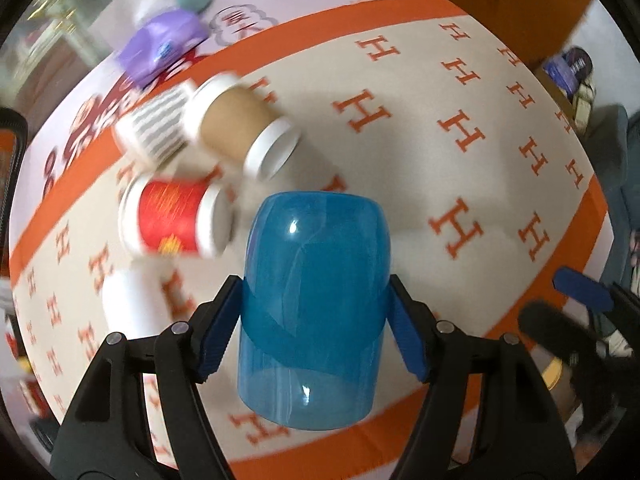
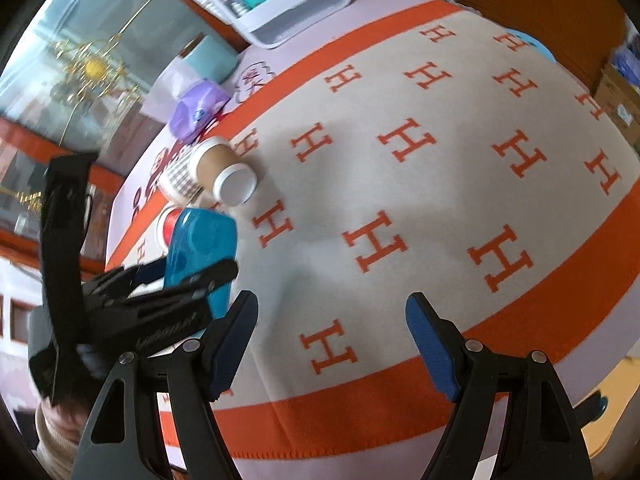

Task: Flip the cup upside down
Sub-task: 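Lift the blue cup with the left gripper and stand it upright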

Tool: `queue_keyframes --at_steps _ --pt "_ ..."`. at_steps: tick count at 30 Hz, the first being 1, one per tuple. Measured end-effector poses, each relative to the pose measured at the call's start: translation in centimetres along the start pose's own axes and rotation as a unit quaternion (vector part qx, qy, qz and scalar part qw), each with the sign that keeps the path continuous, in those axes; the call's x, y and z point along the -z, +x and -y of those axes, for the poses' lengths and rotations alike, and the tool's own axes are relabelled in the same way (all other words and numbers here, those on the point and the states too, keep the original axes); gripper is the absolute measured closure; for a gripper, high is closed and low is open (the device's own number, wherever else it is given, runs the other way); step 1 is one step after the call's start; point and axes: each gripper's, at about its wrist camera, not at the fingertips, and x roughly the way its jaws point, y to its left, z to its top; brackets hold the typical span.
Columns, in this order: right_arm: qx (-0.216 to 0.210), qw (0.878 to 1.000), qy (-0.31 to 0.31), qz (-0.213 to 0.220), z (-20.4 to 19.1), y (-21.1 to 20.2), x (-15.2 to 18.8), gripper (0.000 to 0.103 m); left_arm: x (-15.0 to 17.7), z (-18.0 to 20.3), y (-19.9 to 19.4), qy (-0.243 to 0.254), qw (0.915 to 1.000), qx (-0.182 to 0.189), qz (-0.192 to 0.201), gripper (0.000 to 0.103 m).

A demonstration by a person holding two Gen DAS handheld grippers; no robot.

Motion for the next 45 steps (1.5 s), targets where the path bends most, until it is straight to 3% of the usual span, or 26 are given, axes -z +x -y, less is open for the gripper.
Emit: queue_keyframes --at_steps 9,22,30,42,45 --pt "-0.01 0.997 -0.067 -0.032 -3.3 0.9 2.4 0.025 8.2 -3.8 -1.0 -0.121 0.9922 0.018 -0.023 0.035" --pt "-0.006 0.987 -0.136 -0.09 -6.5 4.3 6.2 0.025 14.6 -6.7 1.4 -0.262 0.964 0.028 -0.039 0.035" --pt "0.0 0.983 -0.153 -0.101 -7.1 5.0 6.0 0.025 15.7 -7.6 2.5 -0.302 0.9514 0.039 -0.043 0.034" --pt "-0.001 0.982 -0.16 -0.104 -6.9 5.2 5.9 0.025 15.2 -6.6 2.7 -0.286 0.9563 0.034 -0.048 0.033" --pt "-0.002 0.981 -0.162 -0.102 -7.0 4.9 5.9 0.025 15.2 -6.3 2.5 -0.28 0.958 0.032 -0.054 0.025"
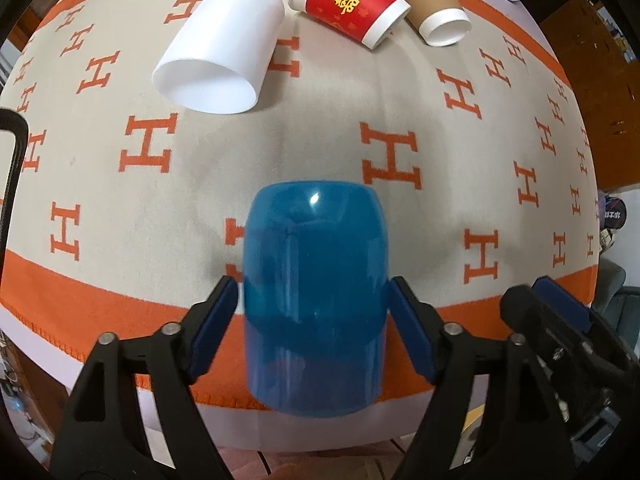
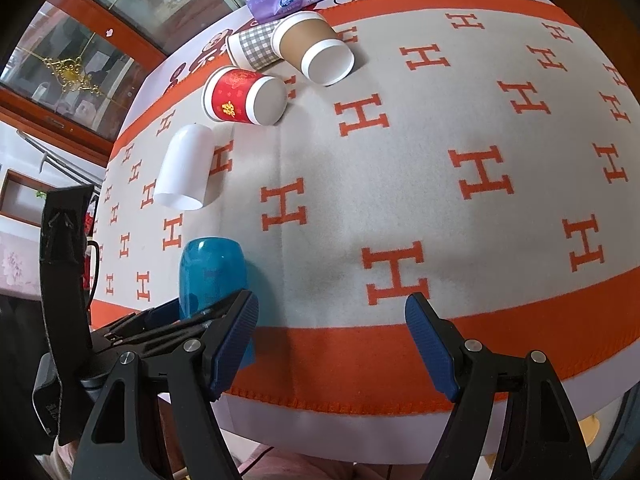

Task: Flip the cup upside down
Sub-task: 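Lift the blue cup with the left gripper and stand it upright, then open the left gripper while the right gripper closes on the blue cup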

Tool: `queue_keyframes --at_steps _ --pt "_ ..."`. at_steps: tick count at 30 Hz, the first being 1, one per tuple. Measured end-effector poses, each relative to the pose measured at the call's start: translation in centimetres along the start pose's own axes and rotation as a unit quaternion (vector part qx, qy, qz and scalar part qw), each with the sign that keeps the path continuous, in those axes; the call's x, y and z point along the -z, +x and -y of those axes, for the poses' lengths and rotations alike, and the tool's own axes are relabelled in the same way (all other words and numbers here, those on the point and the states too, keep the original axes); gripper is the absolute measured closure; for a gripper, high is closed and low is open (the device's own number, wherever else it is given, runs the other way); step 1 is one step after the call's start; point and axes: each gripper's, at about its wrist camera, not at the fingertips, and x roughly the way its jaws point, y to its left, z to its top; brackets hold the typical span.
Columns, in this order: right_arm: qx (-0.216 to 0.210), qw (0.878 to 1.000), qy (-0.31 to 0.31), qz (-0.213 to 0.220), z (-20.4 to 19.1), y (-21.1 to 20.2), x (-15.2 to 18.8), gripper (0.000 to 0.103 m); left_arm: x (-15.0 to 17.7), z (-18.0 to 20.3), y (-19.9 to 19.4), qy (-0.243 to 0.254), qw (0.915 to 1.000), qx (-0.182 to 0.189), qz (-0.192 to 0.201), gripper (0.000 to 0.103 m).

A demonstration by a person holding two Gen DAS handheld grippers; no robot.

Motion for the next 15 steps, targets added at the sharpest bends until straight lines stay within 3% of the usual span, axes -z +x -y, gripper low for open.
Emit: queue_keyframes --at_steps 9,15 --pt "-0.011 1.0 -0.013 0.01 -0.6 -1.2 0.2 0.025 1.5 -1.0 -2.7 0.011 0.9998 -0.005 0.019 0.021" --pt "-0.04 0.999 -0.031 0.002 -1.8 -1.2 0.3 0.025 2.8 -3.7 -5.9 0.002 0.9985 -0.007 0.054 0.021"
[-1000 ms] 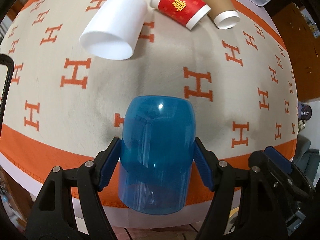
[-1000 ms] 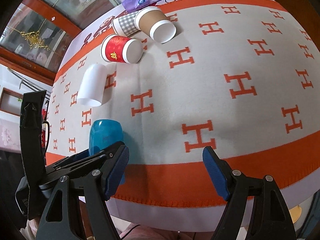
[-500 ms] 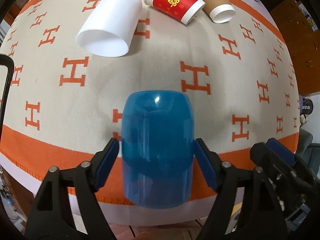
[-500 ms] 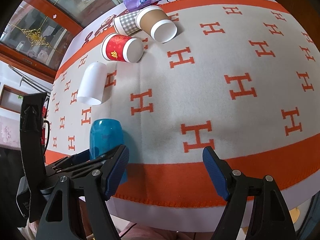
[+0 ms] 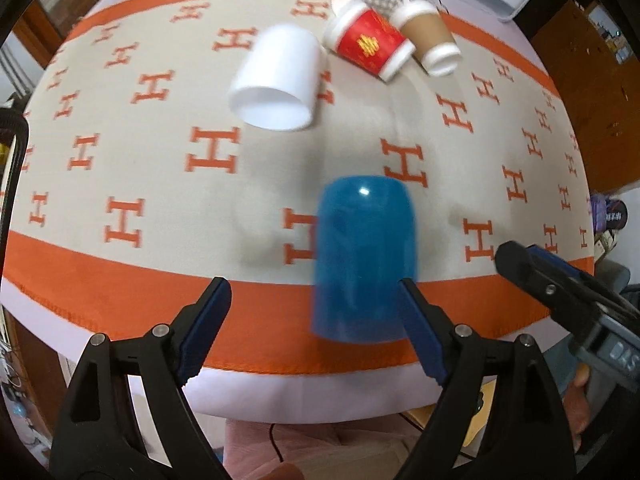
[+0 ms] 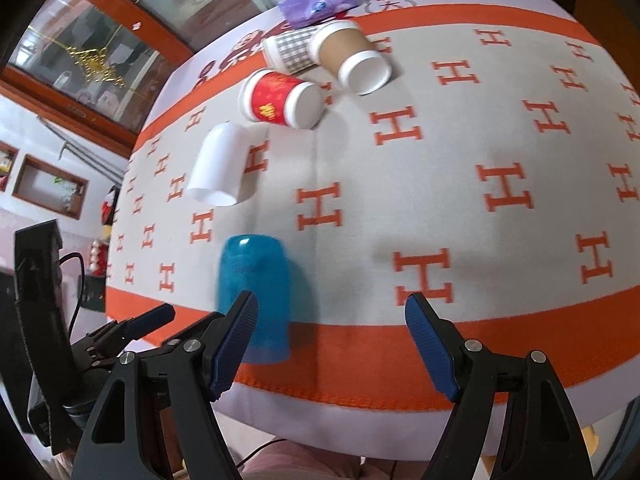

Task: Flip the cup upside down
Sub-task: 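Open the left gripper while the right gripper closes on the blue cup, then lift the blue cup with the right gripper and rotate it rim-down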

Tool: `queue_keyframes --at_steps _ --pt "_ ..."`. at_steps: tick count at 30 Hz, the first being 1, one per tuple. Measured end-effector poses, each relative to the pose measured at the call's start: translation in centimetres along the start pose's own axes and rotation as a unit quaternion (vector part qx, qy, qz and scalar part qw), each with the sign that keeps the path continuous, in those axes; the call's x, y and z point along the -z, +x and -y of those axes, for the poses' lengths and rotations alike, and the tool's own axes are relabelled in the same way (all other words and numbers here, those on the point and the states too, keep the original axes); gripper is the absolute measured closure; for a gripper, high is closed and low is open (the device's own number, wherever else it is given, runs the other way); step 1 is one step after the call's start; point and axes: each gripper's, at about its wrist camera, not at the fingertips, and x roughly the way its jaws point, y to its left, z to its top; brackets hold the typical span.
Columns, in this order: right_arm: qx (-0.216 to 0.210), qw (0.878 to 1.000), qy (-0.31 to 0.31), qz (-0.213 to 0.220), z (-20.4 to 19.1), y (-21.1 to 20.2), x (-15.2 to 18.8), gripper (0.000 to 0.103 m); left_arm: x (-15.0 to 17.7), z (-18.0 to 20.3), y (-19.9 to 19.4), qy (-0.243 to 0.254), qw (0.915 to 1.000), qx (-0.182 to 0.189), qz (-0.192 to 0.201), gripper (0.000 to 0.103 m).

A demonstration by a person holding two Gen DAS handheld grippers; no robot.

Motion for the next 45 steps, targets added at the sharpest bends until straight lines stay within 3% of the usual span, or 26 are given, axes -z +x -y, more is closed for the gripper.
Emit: queue_keyframes --at_steps 6,11,26,32,36,41,45 --pt "-0.043 0.999 -0.006 -0.031 -1.5 2.0 -0.1 0.025 0.4 -3.6 -1.7 -0.034 0.9988 -0.01 0.033 0.022" --pt "-0.053 0.998 -0.011 -0.044 -2.5 4.0 -0.4 0.025 0.7 -5.5 -0.5 -0.048 0.9987 0.004 0.017 0.038" --pt "-0.082 0.992 0.007 -0.092 -2.9 9.8 -2.5 0.026 0.5 -6.7 0.6 -0.053 0.9981 0.022 0.025 0.04" --pt "-0.121 0.986 0.018 -0.115 -3.2 12.0 -2.8 0.03 0.3 -6.9 0.9 -0.057 0.9974 0.037 0.024 0.04" --pt "-0.159 0.978 0.025 -0.131 -3.4 13.2 -2.9 0.039 0.1 -6.9 0.9 -0.052 0.9974 0.041 0.026 0.04" --pt "-0.157 0.98 0.006 -0.12 -4.2 13.1 -2.8 0.04 0.1 -6.8 0.9 -0.051 0.9973 0.045 0.027 0.04" --pt "-0.14 0.988 -0.025 -0.058 -4.9 10.2 -2.7 0.04 0.1 -6.7 0.6 -0.046 0.9973 0.041 0.039 0.04"
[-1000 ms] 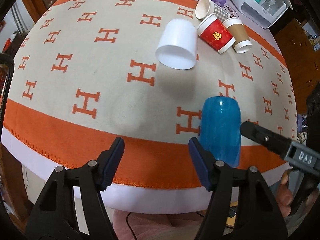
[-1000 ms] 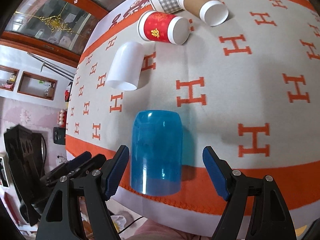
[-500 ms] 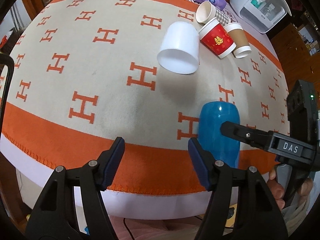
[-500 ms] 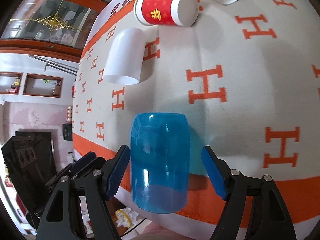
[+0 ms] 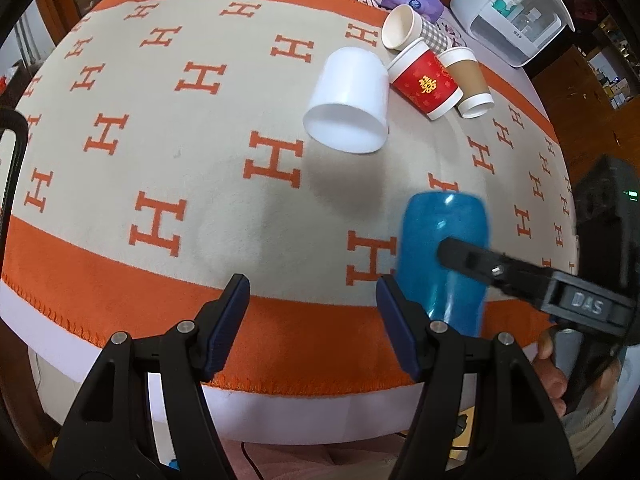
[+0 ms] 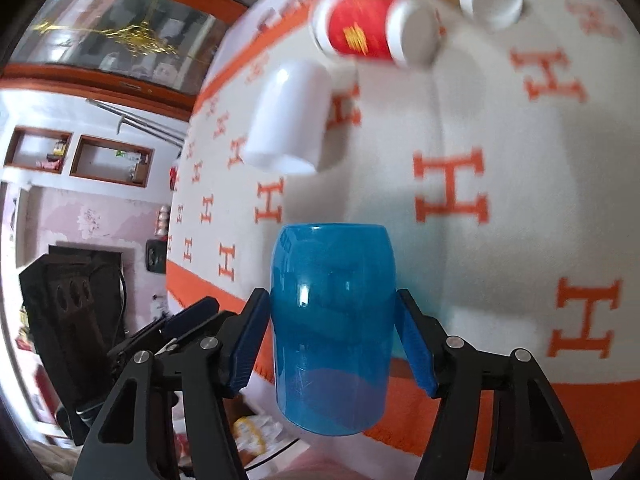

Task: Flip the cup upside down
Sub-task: 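Lift the blue cup with the right gripper and rotate it rim-down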

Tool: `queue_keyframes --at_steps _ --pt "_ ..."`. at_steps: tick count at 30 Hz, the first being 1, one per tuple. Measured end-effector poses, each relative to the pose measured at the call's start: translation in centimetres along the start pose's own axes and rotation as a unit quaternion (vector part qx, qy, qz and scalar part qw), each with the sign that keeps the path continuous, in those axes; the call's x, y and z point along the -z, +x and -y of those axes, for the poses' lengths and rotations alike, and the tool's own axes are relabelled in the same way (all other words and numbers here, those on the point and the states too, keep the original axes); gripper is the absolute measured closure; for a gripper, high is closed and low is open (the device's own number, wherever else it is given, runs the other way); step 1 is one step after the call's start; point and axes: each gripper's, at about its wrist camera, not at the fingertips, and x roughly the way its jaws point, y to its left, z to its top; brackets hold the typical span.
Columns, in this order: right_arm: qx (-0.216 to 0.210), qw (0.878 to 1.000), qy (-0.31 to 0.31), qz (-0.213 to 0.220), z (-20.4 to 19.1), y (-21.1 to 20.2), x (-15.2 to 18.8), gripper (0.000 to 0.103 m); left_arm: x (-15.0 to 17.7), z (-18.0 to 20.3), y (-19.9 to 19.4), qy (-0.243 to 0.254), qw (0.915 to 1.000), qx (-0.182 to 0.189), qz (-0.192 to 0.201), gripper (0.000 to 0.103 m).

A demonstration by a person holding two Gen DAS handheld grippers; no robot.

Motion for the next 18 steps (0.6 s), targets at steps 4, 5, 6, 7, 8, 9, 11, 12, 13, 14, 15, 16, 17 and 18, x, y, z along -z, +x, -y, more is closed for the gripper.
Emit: queue_keyframes --at_steps 4,5,6,7,8,9,11,12,13,14,15,16,17,18 --pt "0.048 0.993 -0.053 0.094 -1.9 -2.5 0.1 0.04 0.0 0.5 -0.4 0.004 0.9996 -0.012 0.026 0.04" --pt "0.063 0.989 -0.066 0.118 -2.2 -2.9 0.2 0.04 0.0 0.6 -0.5 0.006 0.9993 -0.013 0.033 0.04" --pt "0.076 0.983 -0.081 0.147 -2.7 -3.1 0.5 0.04 0.0 0.8 -0.7 0.01 0.9988 -0.017 0.045 0.04" --pt "0.085 0.978 -0.094 0.168 -2.9 -3.2 0.7 0.04 0.1 1.0 -0.9 0.012 0.9981 -0.022 0.056 0.04" --pt "0.096 0.972 -0.107 0.185 -3.0 -3.2 0.9 0.04 0.1 1.1 -1.0 0.015 0.9975 -0.026 0.064 0.04" --pt "0.102 0.969 -0.115 0.195 -3.2 -3.1 1.0 0.04 0.2 1.2 -1.2 0.016 0.9968 -0.03 0.072 0.04" --pt "0.118 0.962 -0.135 0.208 -3.1 -2.3 1.6 0.04 0.4 1.3 -1.4 0.019 0.9957 -0.036 0.084 0.04" --pt "0.118 0.956 -0.149 0.222 -3.2 -2.2 2.2 0.04 0.4 1.4 -1.4 0.021 0.9952 -0.038 0.088 0.04" --pt "0.12 0.954 -0.157 0.224 -3.2 -2.3 2.7 0.04 0.6 1.3 -1.5 0.022 0.9947 -0.042 0.091 0.04" --pt "0.124 0.951 -0.168 0.226 -3.4 -2.5 3.2 0.04 0.6 1.3 -1.5 0.023 0.9944 -0.043 0.094 0.04" --pt "0.128 0.949 -0.18 0.226 -3.5 -2.7 3.8 0.04 0.8 1.2 -1.6 0.023 0.9941 -0.045 0.097 0.04" --pt "0.133 0.945 -0.195 0.227 -3.8 -2.8 4.4 0.04 0.9 1.1 -1.6 0.023 0.9938 -0.046 0.098 0.04" --pt "0.136 0.943 -0.204 0.227 -3.7 -2.8 5.0 0.04 1.1 1.1 -1.7 0.022 0.9936 -0.047 0.1 0.04" --pt "0.141 0.939 -0.216 0.227 -3.9 -2.8 5.7 0.04 1.2 1.1 -1.7 0.022 0.9935 -0.048 0.101 0.04"
